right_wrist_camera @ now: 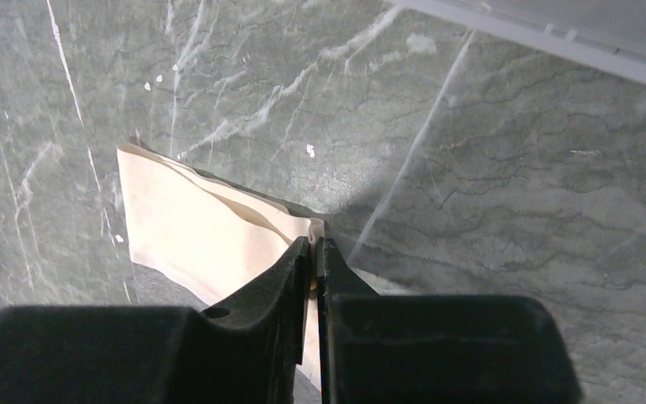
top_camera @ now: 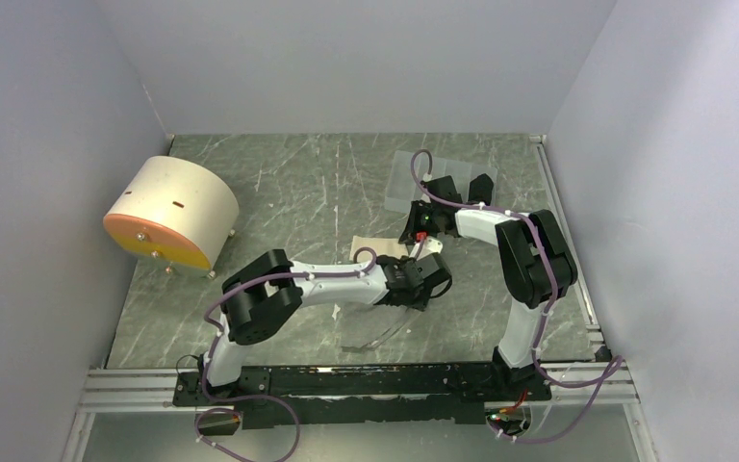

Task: Roll the underwear
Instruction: Fold the underwear at the center of the board.

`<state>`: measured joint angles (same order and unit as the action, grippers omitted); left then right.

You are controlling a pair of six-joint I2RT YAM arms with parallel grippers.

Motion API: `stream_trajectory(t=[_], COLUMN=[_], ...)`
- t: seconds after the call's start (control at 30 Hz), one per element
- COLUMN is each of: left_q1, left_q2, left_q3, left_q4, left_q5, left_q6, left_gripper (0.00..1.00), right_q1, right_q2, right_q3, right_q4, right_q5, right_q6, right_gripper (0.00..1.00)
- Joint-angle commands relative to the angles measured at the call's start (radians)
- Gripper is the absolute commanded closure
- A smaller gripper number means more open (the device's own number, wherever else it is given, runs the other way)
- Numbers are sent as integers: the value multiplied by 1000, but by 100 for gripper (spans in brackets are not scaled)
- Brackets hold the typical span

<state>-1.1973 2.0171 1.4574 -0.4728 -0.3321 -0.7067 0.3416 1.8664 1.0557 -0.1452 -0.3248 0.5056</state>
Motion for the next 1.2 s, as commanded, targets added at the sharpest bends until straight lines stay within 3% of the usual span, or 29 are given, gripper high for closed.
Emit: stream_trajectory(t=[0.0,0.5,0.77,1.17], left_q1=[-18,-37,-51,-29], left_q2=[-36,-2,-40,-215], left_q3=[-28,-26,-61,-271], left_q4=[90,79,128,326], left_q5=[-74,-176,-186,-112], left_q6=[-40,-79,-93,-167], left_gripper=[55,73,94,95], right_q1=[-5,-21,-24,-21], right_q2=[28,28,24,-31], right_q3=[15,8,26,60], right_q4=[-14,-20,-45,-54], right_q5=[-9,-46,-57,-94], right_q6=[-9,-10,-22,24], right_gripper=[88,89,91,98])
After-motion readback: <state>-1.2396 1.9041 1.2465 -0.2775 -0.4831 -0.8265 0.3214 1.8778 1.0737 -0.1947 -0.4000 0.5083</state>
